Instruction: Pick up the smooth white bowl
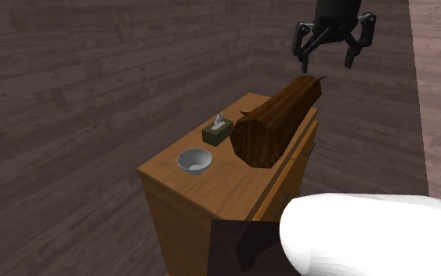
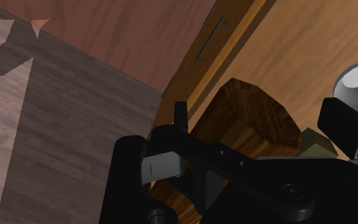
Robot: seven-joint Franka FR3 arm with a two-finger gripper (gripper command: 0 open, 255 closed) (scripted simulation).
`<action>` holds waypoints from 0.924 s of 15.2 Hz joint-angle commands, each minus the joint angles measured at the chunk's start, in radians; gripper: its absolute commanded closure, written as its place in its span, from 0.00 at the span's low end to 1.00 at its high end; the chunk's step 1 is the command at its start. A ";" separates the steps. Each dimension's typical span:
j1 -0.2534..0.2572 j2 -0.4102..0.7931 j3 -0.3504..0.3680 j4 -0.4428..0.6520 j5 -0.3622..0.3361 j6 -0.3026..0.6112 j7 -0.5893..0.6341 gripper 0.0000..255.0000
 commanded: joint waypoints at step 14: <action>0.036 0.221 0.120 -0.198 0.103 0.411 0.208 0.00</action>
